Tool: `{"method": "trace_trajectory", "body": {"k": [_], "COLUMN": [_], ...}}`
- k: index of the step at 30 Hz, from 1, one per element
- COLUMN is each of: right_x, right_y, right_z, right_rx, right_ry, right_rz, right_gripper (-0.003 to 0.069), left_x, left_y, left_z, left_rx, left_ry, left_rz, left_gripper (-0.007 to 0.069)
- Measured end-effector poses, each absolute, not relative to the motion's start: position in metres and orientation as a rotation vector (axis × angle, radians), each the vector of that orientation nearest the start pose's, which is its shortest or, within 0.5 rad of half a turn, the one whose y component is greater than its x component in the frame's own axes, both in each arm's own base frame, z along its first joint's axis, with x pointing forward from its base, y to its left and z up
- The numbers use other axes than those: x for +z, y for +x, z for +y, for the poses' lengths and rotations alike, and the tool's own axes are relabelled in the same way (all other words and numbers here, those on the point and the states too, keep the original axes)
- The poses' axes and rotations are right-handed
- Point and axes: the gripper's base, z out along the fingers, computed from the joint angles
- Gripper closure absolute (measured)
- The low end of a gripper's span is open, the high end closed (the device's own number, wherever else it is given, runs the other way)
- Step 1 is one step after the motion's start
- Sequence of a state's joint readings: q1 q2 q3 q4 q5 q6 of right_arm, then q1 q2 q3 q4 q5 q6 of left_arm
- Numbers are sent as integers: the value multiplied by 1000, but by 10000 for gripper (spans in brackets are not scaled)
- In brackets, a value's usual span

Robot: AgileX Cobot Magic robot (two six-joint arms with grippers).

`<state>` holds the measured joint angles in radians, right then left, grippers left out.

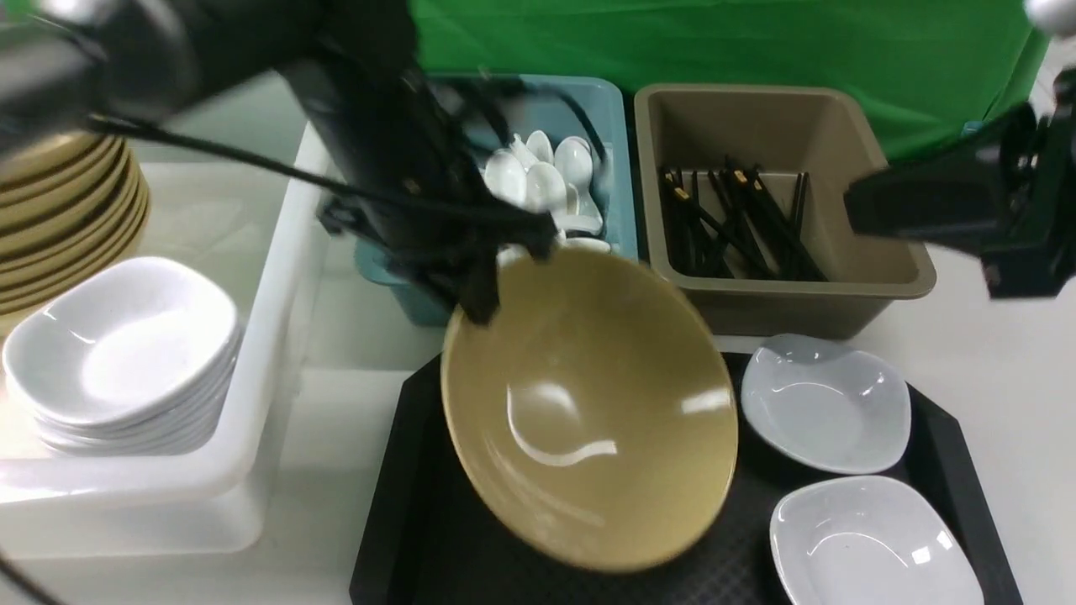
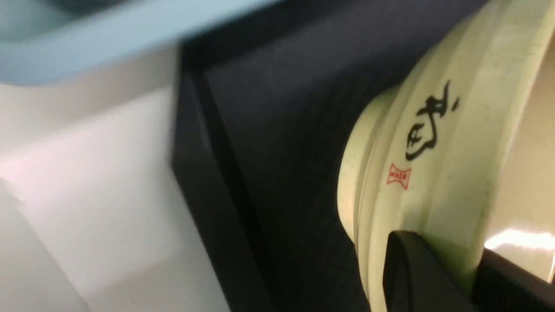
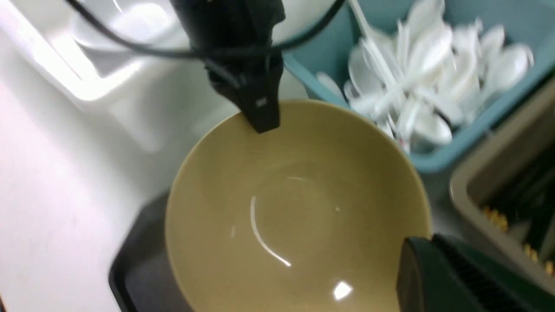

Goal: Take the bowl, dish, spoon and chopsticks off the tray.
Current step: Use the left arm to put the noodle bowl into the large storage box on the left

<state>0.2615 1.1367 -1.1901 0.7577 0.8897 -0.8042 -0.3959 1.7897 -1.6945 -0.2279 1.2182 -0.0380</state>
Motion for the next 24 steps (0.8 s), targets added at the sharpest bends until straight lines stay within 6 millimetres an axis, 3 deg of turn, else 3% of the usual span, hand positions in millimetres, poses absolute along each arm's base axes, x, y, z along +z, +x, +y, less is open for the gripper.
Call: {"method": "trace_trajectory", "body": {"k": [1, 2, 4, 6, 7, 10, 14, 18, 20, 21, 24], "right_x": [414, 428, 435, 448, 451, 461, 470, 471, 471, 471, 472], "right_y": [204, 200, 199, 202, 202, 216, 233, 245, 248, 251, 253], "right_z": [107, 115, 122, 144, 145, 179, 225, 264, 273, 286, 298], "right_rx": [602, 612, 625, 670, 670, 726, 770, 787, 797, 812, 816], "right_ry": [-876, -922, -949, -1021, -1023, -1108, -1200, -1272, -1279, -1287, -1299], "right_rz": [1913, 1847, 1815, 1748, 1736, 1682, 1625, 1600, 1597, 1586, 1559], "right_gripper": [652, 652, 652, 652, 652, 652, 652, 652, 652, 652, 652], "left_x": [337, 360, 372, 400, 400, 420, 420, 417, 416, 414, 409], "left_y": [343, 346, 346, 347, 348, 347, 338, 319, 315, 310, 310], "left_z": [-157, -129, -114, -67, -63, 11, 100, 165, 175, 191, 201], "left_rx": [-459, -571, -638, -723, -727, -707, -579, -477, -461, -434, -421], "left_ry": [424, 317, 262, 118, 100, -149, -456, -672, -711, -767, -805], "left_rz": [2761, 2691, 2644, 2516, 2509, 2367, 2248, 2156, 2138, 2114, 2099], "left_gripper": [602, 603, 603, 603, 603, 606, 606, 605, 605, 605, 605]}}
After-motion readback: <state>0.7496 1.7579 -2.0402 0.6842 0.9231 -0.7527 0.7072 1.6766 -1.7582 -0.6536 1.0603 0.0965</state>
